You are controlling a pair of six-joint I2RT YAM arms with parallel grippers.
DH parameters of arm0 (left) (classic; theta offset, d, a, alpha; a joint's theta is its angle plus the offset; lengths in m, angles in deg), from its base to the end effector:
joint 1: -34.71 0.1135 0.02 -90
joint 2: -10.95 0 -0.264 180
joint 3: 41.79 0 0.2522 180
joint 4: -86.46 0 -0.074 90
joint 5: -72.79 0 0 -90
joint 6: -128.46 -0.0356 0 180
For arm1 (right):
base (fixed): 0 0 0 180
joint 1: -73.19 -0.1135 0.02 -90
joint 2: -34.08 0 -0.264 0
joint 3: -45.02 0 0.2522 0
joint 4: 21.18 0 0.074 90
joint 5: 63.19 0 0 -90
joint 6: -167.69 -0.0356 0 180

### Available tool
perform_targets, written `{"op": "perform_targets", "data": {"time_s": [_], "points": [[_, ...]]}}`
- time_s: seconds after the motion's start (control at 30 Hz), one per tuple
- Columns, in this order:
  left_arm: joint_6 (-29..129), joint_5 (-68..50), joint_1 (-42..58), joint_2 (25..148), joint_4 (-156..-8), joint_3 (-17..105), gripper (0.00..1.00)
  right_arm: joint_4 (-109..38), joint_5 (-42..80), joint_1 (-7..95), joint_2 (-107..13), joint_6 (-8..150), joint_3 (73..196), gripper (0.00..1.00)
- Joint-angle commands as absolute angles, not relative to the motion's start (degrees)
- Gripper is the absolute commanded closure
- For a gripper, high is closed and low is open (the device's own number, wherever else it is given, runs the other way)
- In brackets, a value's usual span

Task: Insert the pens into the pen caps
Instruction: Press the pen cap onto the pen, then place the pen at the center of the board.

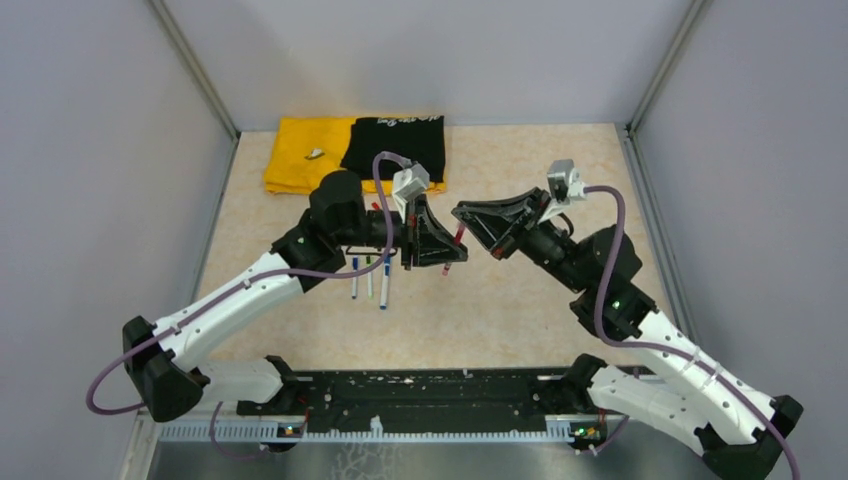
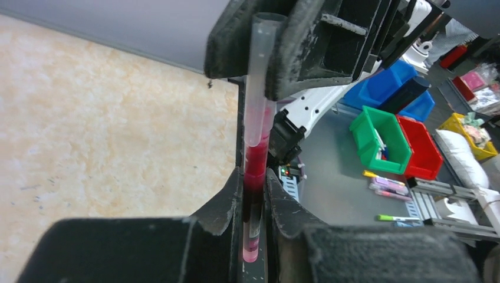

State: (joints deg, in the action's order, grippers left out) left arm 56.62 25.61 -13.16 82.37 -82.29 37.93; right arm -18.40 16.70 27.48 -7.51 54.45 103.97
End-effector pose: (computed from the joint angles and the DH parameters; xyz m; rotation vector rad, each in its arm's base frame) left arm 0.1735 -0.2279 0.3950 1.0557 1.4921 -1.4496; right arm 0.1112 0.1229 0.4015 -0.4143 1.2416 1.1471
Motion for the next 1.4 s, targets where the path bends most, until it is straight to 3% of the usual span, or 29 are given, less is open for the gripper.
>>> {"op": "perform_targets", "data": {"time_s": [0.0, 0.4, 0.43, 0.47, 0.63, 0.8, 0.9, 1.1, 1.37], "points": [[55.5, 20.4, -11.9, 80.4, -97.2, 39.3, 1.0, -39.7, 13.2, 24.5, -13.8, 58.5, 112.3, 1.0], [49.9, 20.3, -12.0, 79.6, -90.1, 32.7, 1.0, -23.1, 29.1, 24.5, -12.7, 62.8, 120.0, 0.6], [49.4, 20.3, -12.0, 79.7, -89.3, 32.3, 1.0, -22.6, 29.8, 24.5, -12.1, 63.1, 119.7, 0.46], [49.0, 20.1, -12.0, 79.6, -88.9, 31.7, 1.0, -21.8, 30.8, 24.5, -11.3, 63.3, 118.9, 0.43], [49.2, 14.4, -11.9, 78.9, -86.9, 28.3, 1.0, -21.4, 39.3, 24.5, -7.4, 63.9, 113.4, 0.4], [53.8, -1.8, -11.9, 79.8, -81.9, 25.4, 1.0, -36.7, 58.4, 24.5, -7.5, 59.4, 110.5, 0.4], [57.1, -8.8, -11.9, 81.4, -79.2, 24.6, 1.0, -42.4, 63.2, 24.5, -8.9, 57.6, 108.5, 0.39], [60.7, -19.2, -11.9, 90.2, -67.9, 27.2, 1.0, -48.5, 64.3, 24.5, -12.6, 48.8, 105.7, 0.37], [67.2, -26.4, -12.0, 96.6, -63.3, 25.9, 1.0, -49.4, 59.6, 24.6, -15.5, 40.8, 101.7, 0.36]]}}
